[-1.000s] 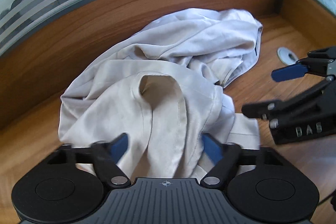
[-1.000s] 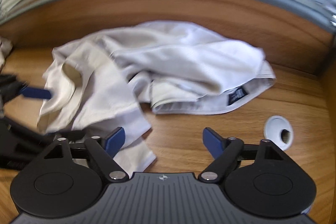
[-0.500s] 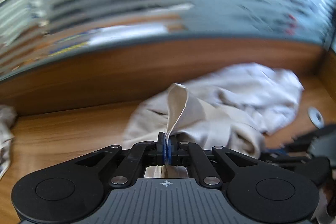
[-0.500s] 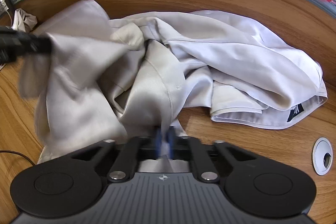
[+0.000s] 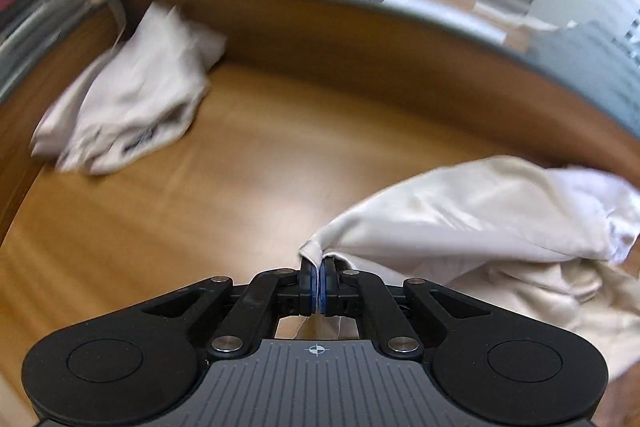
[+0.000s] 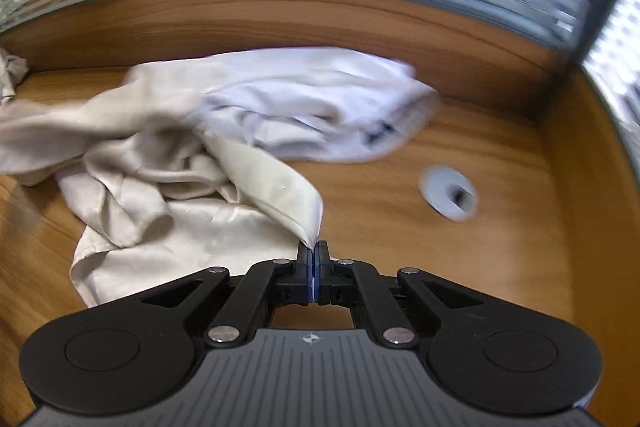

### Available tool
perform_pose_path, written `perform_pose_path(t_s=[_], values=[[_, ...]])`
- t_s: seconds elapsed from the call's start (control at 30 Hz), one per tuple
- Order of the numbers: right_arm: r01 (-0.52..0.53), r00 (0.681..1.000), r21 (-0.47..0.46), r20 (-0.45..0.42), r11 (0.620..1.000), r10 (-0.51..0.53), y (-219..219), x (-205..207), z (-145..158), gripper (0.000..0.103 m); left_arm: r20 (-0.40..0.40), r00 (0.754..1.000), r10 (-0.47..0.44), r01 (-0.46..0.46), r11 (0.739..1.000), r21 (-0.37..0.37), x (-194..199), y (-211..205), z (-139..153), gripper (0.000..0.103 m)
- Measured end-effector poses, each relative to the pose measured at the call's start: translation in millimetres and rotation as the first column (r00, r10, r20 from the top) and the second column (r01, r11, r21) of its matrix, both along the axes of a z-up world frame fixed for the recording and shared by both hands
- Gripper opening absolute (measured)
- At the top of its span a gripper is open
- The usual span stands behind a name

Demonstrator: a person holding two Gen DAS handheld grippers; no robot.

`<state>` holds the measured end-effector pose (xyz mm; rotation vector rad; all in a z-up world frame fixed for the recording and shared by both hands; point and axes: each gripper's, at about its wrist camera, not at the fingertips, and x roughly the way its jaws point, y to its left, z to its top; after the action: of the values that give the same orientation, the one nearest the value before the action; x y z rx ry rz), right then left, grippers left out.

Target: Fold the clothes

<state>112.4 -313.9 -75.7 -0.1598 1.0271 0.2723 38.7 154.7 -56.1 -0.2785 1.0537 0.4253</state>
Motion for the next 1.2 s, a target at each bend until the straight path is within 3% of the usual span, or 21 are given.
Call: perform_pose_path(t_s=[0.2,0.33,0.4,0.5,0.53,0.57,0.63,0.77,0.93,1.2], values=[[0.099,0.993,-0.066,-0.057,0.993,-0.103,-51,-54,8,0.001,-0.108,0.994,0.006,-0.006,1.000,0.004,-61,4,-13,0.004],[0.151,0.981,-0.093,-0.109,0.984,-0.161,-80,-82,1,0.001,-0.118,0.992,-0.044,0.043,0.999,-0.012,-85,-3,-13,0.006],[0.153,0.978,-0.074,-0.131,0.986,-0.161,-86,-93,-1,0.002,-0.096,0.992,-0.086,0.082,0.996,-0.046,-91,-8,-7,0.015],[0.129,0.980,-0.044,-0.145,0.991,-0.135,-87,-102,0,0.015,-0.037,0.980,-0.194,0.192,0.980,-0.052,-88,-26,6,0.043],[0.118,0.983,-0.036,-0.139,0.992,-0.121,-85,-106,2,0.032,-0.013,0.970,-0.243,0.242,0.969,-0.042,-85,-34,11,0.057],[0.104,0.986,-0.029,-0.128,0.994,-0.107,-83,-110,4,0.050,0.007,0.954,-0.300,0.300,0.953,-0.033,-80,-45,14,0.062],[0.067,0.992,-0.005,-0.108,0.998,-0.067,-75,-106,3,0.063,0.041,0.910,-0.412,0.413,0.911,-0.012,-69,-66,20,0.068],[-0.031,0.995,0.013,-0.092,0.999,0.032,-52,-99,-3,0.063,0.057,0.806,-0.589,0.591,0.805,-0.046,-43,-110,16,0.072],[-0.130,0.988,0.024,-0.079,0.991,0.132,-18,-88,-17,0.063,0.075,0.693,-0.717,0.721,0.690,-0.072,-25,-154,-4,0.078],[-0.240,0.967,0.010,-0.082,0.971,0.240,27,-67,-50,0.062,0.075,0.563,-0.823,0.826,0.560,-0.066,-7,-215,-40,0.079]])
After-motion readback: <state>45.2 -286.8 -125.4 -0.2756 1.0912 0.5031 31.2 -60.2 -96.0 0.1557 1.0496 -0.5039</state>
